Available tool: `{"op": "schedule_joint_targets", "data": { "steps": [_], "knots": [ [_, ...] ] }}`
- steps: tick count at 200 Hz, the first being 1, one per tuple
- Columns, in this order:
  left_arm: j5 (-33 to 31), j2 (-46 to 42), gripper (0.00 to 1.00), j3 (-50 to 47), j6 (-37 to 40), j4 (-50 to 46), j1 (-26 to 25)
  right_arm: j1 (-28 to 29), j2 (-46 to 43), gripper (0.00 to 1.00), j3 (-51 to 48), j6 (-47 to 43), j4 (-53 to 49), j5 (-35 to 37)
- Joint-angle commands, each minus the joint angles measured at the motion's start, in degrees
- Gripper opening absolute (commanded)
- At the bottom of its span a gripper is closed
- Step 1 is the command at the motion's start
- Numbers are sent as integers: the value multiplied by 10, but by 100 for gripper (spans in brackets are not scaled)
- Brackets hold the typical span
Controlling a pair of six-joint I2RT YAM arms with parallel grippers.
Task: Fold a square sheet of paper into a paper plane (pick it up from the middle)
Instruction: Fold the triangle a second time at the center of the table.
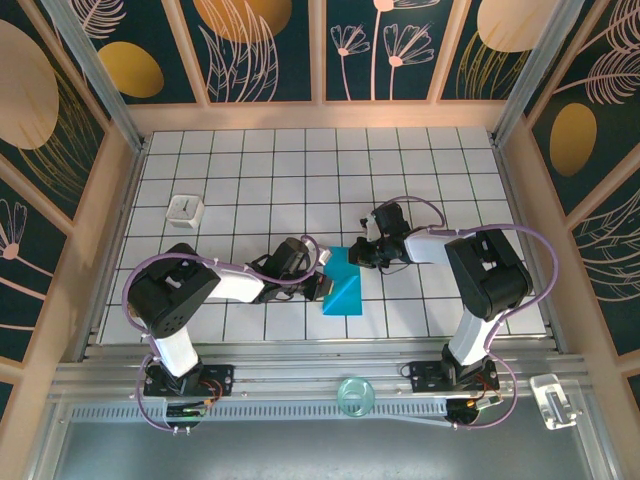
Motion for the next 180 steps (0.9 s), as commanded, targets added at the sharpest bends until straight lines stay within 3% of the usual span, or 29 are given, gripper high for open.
{"op": "schedule_joint_targets", "data": {
  "steps": [1,89,132,180],
  "knots": [
    [-12,11,0,-3,5,-18,3,8,30,8,0,-14,-41,33],
    [-40,15,0,-15,9,-44,4,2,0,17,47,-30,-80,24],
    [-53,22,0,-12,6,-58,3,-6,-82,20,25,-16,-105,28],
    [-67,29,0,-11,-3,-70,3,34,-208,20,-82,93,-61,1]
  ]
}}
